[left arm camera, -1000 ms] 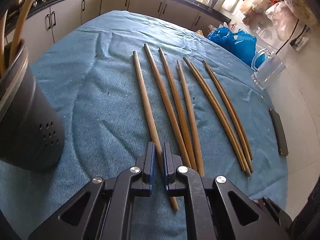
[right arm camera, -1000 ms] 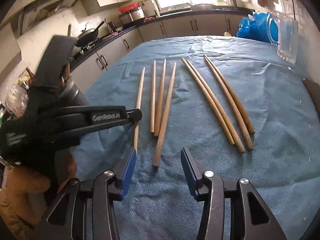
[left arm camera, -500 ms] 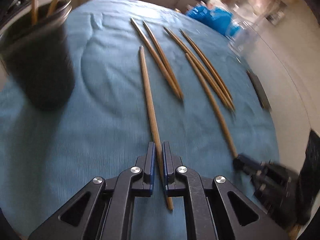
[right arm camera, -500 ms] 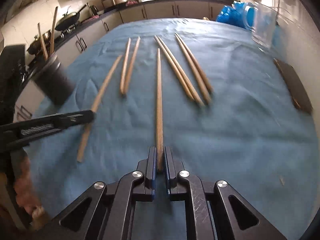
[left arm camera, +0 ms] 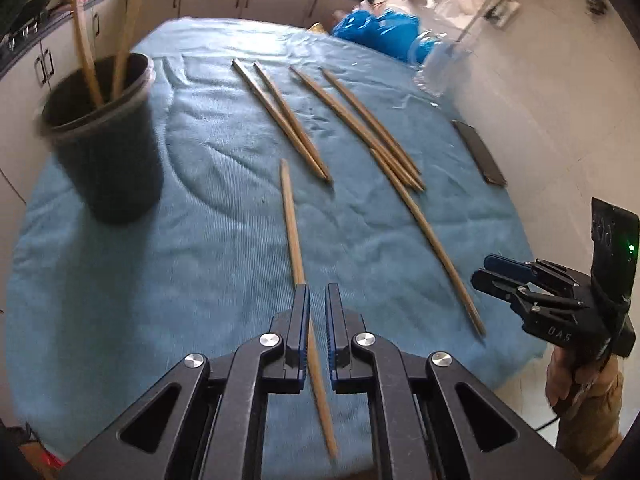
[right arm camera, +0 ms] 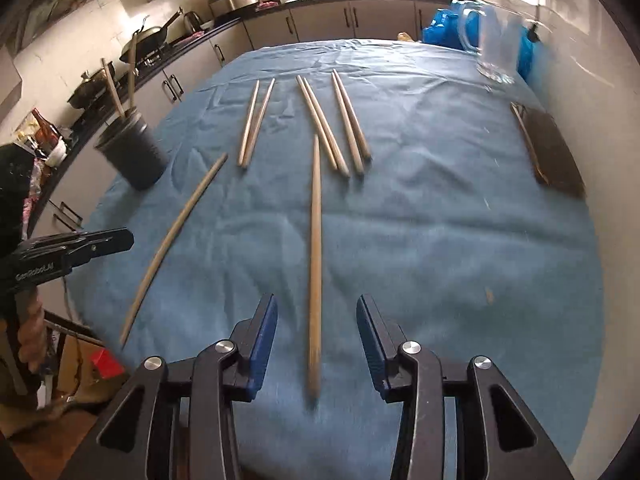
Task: Organize utensils
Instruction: 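Carry both chopsticks upright into the black holder while both tools open, then move both open tools back over the remaining chopsticks on the towel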
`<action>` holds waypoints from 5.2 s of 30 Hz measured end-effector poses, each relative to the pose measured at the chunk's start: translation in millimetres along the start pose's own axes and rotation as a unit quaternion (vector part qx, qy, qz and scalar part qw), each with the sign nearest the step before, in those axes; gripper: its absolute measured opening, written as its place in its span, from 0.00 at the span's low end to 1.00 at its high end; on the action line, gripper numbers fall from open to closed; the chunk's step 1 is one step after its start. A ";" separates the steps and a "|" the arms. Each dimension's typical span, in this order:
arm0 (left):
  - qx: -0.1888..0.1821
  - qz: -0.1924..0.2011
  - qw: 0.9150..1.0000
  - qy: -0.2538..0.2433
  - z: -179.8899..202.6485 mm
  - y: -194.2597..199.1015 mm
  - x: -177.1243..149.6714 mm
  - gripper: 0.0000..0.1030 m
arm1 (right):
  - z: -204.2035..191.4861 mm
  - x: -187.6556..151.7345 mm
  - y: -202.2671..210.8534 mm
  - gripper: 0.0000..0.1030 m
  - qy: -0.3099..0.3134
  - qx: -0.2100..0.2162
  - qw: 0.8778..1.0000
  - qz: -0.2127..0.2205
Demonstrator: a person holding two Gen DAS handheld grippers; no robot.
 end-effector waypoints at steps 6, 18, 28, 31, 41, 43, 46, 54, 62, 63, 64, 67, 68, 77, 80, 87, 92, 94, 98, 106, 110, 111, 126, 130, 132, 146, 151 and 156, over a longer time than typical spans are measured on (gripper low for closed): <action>0.042 -0.001 0.999 0.008 -2.7 -40.6 30.0 0.07 | -5.2 53.4 -55.0 0.32 0.001 -0.012 0.999 -0.036; 0.015 -0.043 0.998 0.045 -11.4 -62.4 53.3 0.07 | -10.5 103.3 -94.4 0.25 -0.008 -0.024 0.996 -0.089; 0.014 -0.044 0.998 0.052 -9.6 -67.3 65.6 0.09 | -20.0 126.5 -111.4 0.25 0.001 -0.027 0.992 -0.121; 0.014 -0.041 0.998 0.052 -7.5 -69.3 67.8 0.10 | -23.8 130.9 -115.2 0.25 0.011 -0.036 0.991 -0.130; 0.026 -0.001 0.999 0.028 -1.1 -57.1 57.3 0.06 | -36.9 128.5 -111.0 0.06 0.025 -0.038 0.996 -0.075; 0.021 0.019 0.999 0.028 1.0 -42.1 53.7 0.06 | -36.5 125.9 -97.2 0.06 0.013 -0.027 0.998 -0.049; 0.001 0.051 0.998 0.029 3.6 -16.5 47.9 0.06 | -37.4 120.6 -65.4 0.06 0.001 -0.008 1.000 -0.002; -0.026 0.159 0.987 0.000 19.0 60.6 25.4 0.07 | -56.1 96.1 5.7 0.06 0.009 -0.014 0.995 0.099; -0.030 0.249 0.967 -0.032 30.9 127.3 2.2 0.07 | -81.3 84.6 68.2 0.06 0.009 -0.006 0.981 0.193; -0.033 0.258 0.965 -0.034 31.4 135.1 1.2 0.07 | -84.9 84.2 76.0 0.06 0.009 -0.005 0.979 0.204; -0.035 0.263 0.964 -0.033 32.2 140.2 0.7 0.07 | -87.9 85.4 81.0 0.06 0.009 -0.004 0.977 0.213; -0.043 0.281 0.958 -0.027 29.9 158.4 -0.4 0.07 | -98.6 90.3 99.9 0.06 0.015 -0.005 0.969 0.247; -0.043 0.287 0.957 -0.024 28.5 161.8 1.4 0.07 | -102.4 91.3 105.4 0.06 0.018 -0.007 0.966 0.256; -0.019 0.367 0.930 0.012 -2.9 214.6 35.6 0.07 | -139.5 132.2 127.9 0.06 0.042 0.014 0.951 0.305; 0.001 0.407 0.913 0.029 -20.1 237.0 54.4 0.07 | -152.9 150.4 133.5 0.06 0.050 0.023 0.946 0.319; 0.051 0.473 0.878 0.054 -54.2 263.2 94.7 0.07 | -185.8 198.6 142.5 0.06 0.062 0.059 0.934 0.346; 0.074 0.496 0.863 0.064 -72.5 266.4 119.5 0.07 | -209.8 231.2 134.4 0.06 0.063 0.090 0.926 0.360; 0.082 0.499 0.860 0.065 -77.9 262.1 127.3 0.07 | -220.0 242.8 125.0 0.06 0.064 0.099 0.925 0.360; 0.093 0.481 0.869 0.071 -91.5 238.4 141.8 0.07 | -232.9 257.7 99.8 0.06 0.069 0.097 0.926 0.359; 0.101 0.408 0.904 0.077 -109.0 173.6 148.7 0.07 | -228.9 262.6 20.7 0.07 0.058 0.100 0.952 0.283; 0.101 0.391 0.911 0.081 -112.4 159.3 145.9 0.07 | -219.5 260.8 -3.2 0.07 0.050 0.101 0.961 0.253; 0.100 0.390 0.911 0.085 -113.4 158.6 145.4 0.07 | -217.5 261.4 -7.6 0.07 0.048 0.101 0.962 0.248; 0.090 0.419 0.895 0.124 -103.5 210.1 100.5 0.40 | -171.2 249.3 16.5 0.39 0.006 0.086 0.962 0.258; 0.057 0.418 0.899 0.115 -76.0 215.8 80.8 0.43 | -124.3 228.0 27.2 0.46 -0.022 0.059 0.965 0.254; 0.043 0.409 0.906 0.100 -57.2 209.8 74.7 0.47 | -95.2 213.7 27.4 0.46 -0.042 0.038 0.968 0.245; 0.007 0.224 0.975 0.006 45.3 52.9 67.2 0.50 | 46.9 111.8 -12.1 0.46 -0.155 0.003 0.978 0.137; 0.030 0.186 0.982 0.024 35.6 5.9 83.2 0.37 | 59.5 103.5 -28.8 0.46 -0.149 0.014 0.981 0.120; 0.054 0.159 0.984 0.061 18.8 -35.4 110.3 0.27 | 64.3 115.4 -50.8 0.46 -0.133 0.016 0.986 0.103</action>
Point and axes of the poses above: each gripper's, at about its wrist camera, not at the fingertips, and y roughly against the way its jaws point, z to its right, x to its top, the point moved 4 cm from there along -y, roughly the way its jaws point, and after that the axes turned 4 degrees about y, right-handed, at the moved point
